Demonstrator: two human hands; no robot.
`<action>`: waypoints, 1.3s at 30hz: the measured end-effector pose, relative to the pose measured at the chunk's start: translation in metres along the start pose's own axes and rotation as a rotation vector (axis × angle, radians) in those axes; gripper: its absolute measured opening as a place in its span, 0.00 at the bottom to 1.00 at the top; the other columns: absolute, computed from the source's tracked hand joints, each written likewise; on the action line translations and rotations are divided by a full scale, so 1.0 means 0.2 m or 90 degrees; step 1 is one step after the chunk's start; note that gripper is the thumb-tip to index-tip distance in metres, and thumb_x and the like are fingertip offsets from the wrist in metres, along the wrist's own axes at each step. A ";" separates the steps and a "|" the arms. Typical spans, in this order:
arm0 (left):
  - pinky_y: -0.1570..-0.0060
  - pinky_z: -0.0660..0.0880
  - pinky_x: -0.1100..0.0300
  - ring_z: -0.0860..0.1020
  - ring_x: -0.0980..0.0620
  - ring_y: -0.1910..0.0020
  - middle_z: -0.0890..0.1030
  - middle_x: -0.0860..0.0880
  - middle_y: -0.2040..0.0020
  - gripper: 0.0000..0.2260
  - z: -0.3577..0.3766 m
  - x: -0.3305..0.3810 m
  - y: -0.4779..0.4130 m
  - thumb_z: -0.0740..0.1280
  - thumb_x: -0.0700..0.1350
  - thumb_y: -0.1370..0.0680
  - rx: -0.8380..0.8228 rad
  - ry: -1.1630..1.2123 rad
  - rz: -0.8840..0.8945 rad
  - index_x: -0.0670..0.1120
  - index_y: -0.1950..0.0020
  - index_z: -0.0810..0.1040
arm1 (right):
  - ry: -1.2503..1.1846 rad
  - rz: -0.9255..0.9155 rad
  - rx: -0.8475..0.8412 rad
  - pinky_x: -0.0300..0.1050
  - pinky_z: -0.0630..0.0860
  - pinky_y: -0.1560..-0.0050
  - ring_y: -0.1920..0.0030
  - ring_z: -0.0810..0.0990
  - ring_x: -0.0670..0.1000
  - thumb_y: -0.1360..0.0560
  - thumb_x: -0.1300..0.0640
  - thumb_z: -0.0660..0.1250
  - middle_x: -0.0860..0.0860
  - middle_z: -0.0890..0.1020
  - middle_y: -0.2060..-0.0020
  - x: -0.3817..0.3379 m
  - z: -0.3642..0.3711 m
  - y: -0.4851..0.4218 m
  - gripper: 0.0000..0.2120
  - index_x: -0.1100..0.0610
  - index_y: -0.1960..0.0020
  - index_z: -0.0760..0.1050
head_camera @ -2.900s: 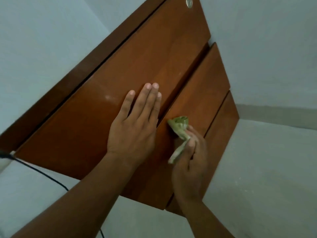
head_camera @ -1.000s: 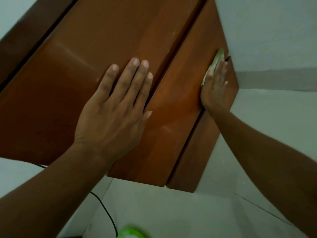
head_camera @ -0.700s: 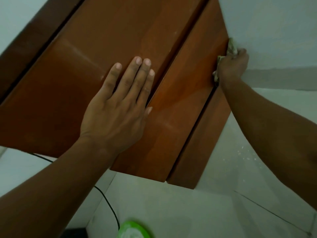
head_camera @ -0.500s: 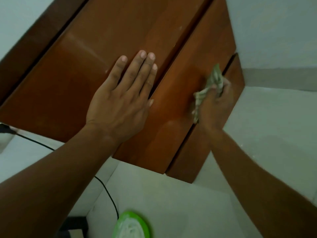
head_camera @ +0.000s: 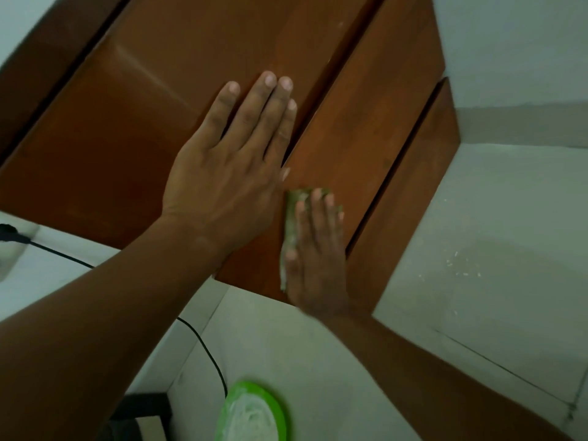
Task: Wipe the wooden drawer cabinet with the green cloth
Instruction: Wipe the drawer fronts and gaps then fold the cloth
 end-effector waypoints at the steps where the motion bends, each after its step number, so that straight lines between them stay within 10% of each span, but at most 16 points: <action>1: 0.19 0.40 0.44 0.39 0.42 0.17 0.38 0.38 0.17 0.29 0.00 0.00 0.00 0.34 0.53 0.15 0.000 0.003 -0.002 0.38 0.18 0.36 | -0.014 0.046 0.014 0.66 0.49 0.21 0.18 0.49 0.61 0.16 0.50 0.45 0.59 0.53 0.19 0.09 -0.03 -0.06 0.28 0.63 0.20 0.54; 11: 0.20 0.40 0.42 0.37 0.40 0.18 0.36 0.37 0.17 0.30 0.03 0.04 -0.03 0.33 0.52 0.17 -0.002 0.029 0.010 0.37 0.19 0.33 | -0.016 0.233 0.076 0.56 0.46 0.18 0.18 0.46 0.57 0.14 0.52 0.45 0.58 0.51 0.18 1.00 -0.31 -0.84 0.26 0.60 0.18 0.48; 21: 0.20 0.40 0.42 0.38 0.40 0.17 0.38 0.37 0.17 0.30 0.01 0.04 -0.04 0.36 0.53 0.16 0.016 0.046 -0.002 0.39 0.18 0.36 | -0.137 0.549 0.351 0.48 0.74 0.36 0.41 0.80 0.54 0.19 0.57 0.55 0.54 0.82 0.43 1.21 -0.57 -0.97 0.17 0.60 0.36 0.76; 26: 0.20 0.40 0.42 0.41 0.40 0.17 0.41 0.37 0.17 0.29 0.03 0.06 -0.03 0.37 0.52 0.15 0.031 0.078 -0.002 0.38 0.17 0.39 | -0.167 0.374 0.277 0.54 0.80 0.45 0.49 0.82 0.51 0.15 0.49 0.54 0.51 0.81 0.46 0.60 -0.42 -0.33 0.14 0.41 0.33 0.71; 30: 0.20 0.43 0.42 0.40 0.38 0.17 0.40 0.35 0.17 0.29 0.06 0.15 0.00 0.36 0.51 0.15 0.033 0.085 0.015 0.36 0.18 0.39 | -0.103 0.107 0.054 0.63 0.64 0.25 0.22 0.64 0.58 0.15 0.54 0.51 0.58 0.67 0.24 0.12 -0.08 0.04 0.22 0.59 0.22 0.63; 39: 0.20 0.40 0.41 0.38 0.37 0.18 0.38 0.33 0.18 0.28 0.10 0.19 0.01 0.37 0.48 0.16 0.038 0.084 0.010 0.35 0.19 0.35 | 0.009 0.103 0.046 0.64 0.50 0.20 0.18 0.45 0.55 0.15 0.55 0.49 0.57 0.51 0.18 0.59 -0.18 -0.41 0.27 0.61 0.18 0.50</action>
Point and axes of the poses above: each hand's wrist, its own y-axis away from the middle knuckle, its own z-axis out of the palm, x = y × z, the point moved 7 cm from there along -y, towards the middle knuckle
